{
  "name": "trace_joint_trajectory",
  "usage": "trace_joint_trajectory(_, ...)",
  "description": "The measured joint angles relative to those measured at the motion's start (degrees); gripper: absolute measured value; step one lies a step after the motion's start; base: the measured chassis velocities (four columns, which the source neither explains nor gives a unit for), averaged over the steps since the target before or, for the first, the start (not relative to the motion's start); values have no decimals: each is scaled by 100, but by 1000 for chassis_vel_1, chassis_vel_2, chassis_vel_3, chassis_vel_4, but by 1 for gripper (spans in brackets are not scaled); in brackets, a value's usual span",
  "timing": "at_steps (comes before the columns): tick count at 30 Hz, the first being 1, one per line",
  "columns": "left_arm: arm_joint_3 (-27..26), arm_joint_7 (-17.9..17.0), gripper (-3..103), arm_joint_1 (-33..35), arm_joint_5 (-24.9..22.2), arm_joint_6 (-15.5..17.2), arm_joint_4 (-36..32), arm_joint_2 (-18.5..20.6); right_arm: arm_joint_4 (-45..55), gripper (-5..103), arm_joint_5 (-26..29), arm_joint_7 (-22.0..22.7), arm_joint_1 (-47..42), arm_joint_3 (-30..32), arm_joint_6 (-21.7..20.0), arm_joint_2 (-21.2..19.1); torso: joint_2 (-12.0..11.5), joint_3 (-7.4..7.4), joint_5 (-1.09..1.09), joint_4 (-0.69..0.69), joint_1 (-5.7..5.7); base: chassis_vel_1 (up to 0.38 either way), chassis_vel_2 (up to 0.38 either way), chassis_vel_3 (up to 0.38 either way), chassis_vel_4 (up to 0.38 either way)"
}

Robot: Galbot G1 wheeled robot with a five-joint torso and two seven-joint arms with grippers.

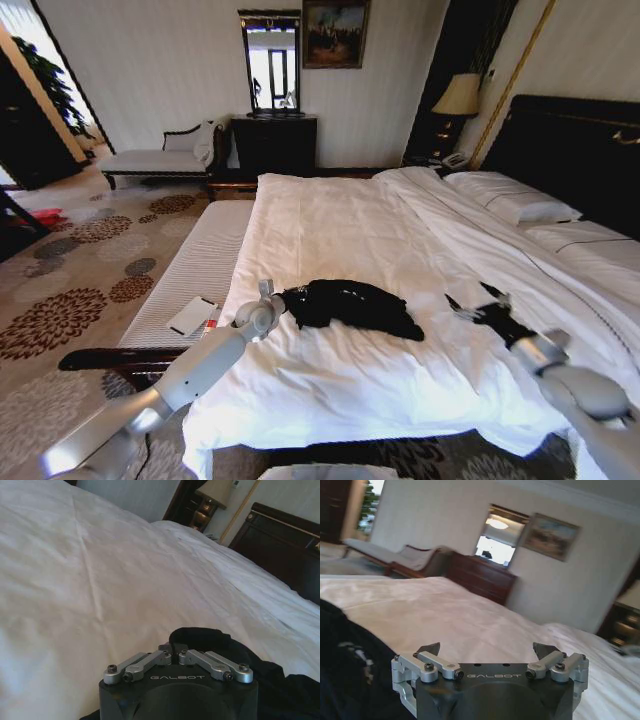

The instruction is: Fold the clothes on the bed.

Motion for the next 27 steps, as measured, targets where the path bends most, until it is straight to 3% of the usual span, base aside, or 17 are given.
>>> trace_joint_trajectory(1,0,0,1,0,0,0,0,0,0,100,0,0,0,0,0,0,0,0,0,0,0,0,0,0,0)
trace_joint_trajectory(3,63,-23,1,-78,3,0,76,-91,-289,100,-14,-28,499,-770,-20,-184,0,0,2,0,1,0,0,0,0)
trace_joint_trajectory(8,213,-27,1,-216,1,0,156,-240,-807,100,-52,-155,1200,-1656,-2,-221,0,0,4,-7,0,0,0,0,0)
trace_joint_trajectory(11,245,-28,1,-230,-2,1,159,-257,-926,100,-49,-172,1494,-1943,3,-204,0,-1,2,-6,0,0,0,0,0)
trace_joint_trajectory(18,317,-23,1,-254,-26,9,183,-246,-1554,100,-50,-195,2835,-3258,40,53,-1,0,1,0,1,0,0,0,0)
trace_joint_trajectory(27,331,-23,1,-273,-63,15,160,-229,-1935,100,-177,-251,3563,-4164,92,285,0,0,0,-3,0,0,0,0,0)
